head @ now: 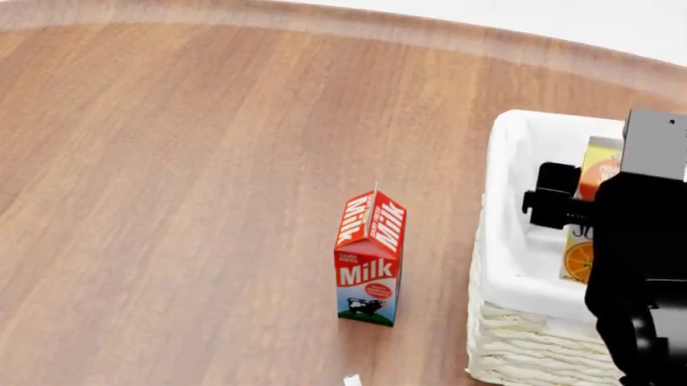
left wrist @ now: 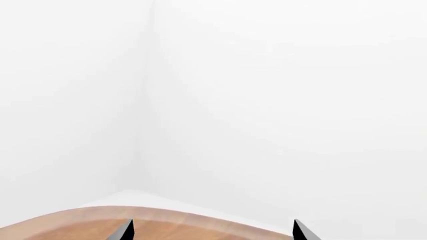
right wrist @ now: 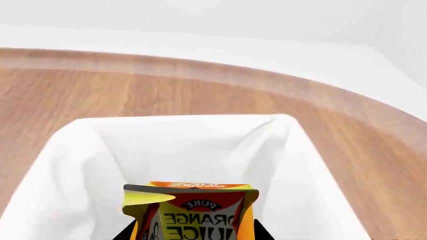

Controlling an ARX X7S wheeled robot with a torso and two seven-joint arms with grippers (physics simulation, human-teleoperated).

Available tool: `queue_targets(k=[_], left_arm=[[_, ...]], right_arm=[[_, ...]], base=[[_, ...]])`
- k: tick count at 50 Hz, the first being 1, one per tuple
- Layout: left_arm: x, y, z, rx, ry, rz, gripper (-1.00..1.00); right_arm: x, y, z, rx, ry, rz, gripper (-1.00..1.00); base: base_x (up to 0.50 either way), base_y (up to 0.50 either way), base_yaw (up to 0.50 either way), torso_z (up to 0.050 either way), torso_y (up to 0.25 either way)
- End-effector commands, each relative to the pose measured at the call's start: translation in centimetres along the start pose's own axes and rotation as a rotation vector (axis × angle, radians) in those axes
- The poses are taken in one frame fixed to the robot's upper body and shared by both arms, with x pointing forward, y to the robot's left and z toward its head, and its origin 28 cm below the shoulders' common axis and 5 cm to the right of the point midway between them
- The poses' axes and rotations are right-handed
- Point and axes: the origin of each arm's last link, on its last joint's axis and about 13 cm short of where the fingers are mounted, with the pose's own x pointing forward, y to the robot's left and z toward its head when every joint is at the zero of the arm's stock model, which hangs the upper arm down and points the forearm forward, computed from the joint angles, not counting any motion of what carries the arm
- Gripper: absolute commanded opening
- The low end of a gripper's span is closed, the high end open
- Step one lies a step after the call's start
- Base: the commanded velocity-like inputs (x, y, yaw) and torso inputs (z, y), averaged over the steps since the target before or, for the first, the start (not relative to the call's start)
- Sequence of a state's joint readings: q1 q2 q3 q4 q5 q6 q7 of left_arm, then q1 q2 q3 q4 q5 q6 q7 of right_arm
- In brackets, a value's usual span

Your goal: Pick up the orange juice, and put it in the basket.

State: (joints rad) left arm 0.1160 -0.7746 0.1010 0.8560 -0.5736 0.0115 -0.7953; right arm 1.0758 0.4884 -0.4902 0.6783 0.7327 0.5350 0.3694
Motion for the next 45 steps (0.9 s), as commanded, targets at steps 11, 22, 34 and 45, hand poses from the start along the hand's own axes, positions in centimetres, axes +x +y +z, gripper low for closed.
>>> queue_targets(k=[11,22,34,45], left_arm=[[0.0,0.2,0.2,0.004,-0.006,0.01,1.0],[0.0,0.3,0.3,0.006,-0.008,0.015,1.0],[0.0,0.3,0.1,0.01,-0.005,0.015,1.0],[0.1,0.4,-0.1,0.011,-0.001,0.017,1.0]], right_arm=[[0.6,0.3,-0.2,-0.026,-0.013,-0.003,-1.0],[0.8,0.2,-0.2,-0.03,-0.007,-0.011,-1.0],[1.1,0.3,-0.3,-0.033,-0.005,-0.014,-1.0],[1.4,0.5,-0.3,-0.036,-0.003,-0.011,-1.0]], base=[[0.0,0.0,0.0,0.0,0.001],[0.0,0.0,0.0,0.0,0.001],[0.0,0.0,0.0,0.0,0.0],[0.0,0.0,0.0,0.001,0.001]])
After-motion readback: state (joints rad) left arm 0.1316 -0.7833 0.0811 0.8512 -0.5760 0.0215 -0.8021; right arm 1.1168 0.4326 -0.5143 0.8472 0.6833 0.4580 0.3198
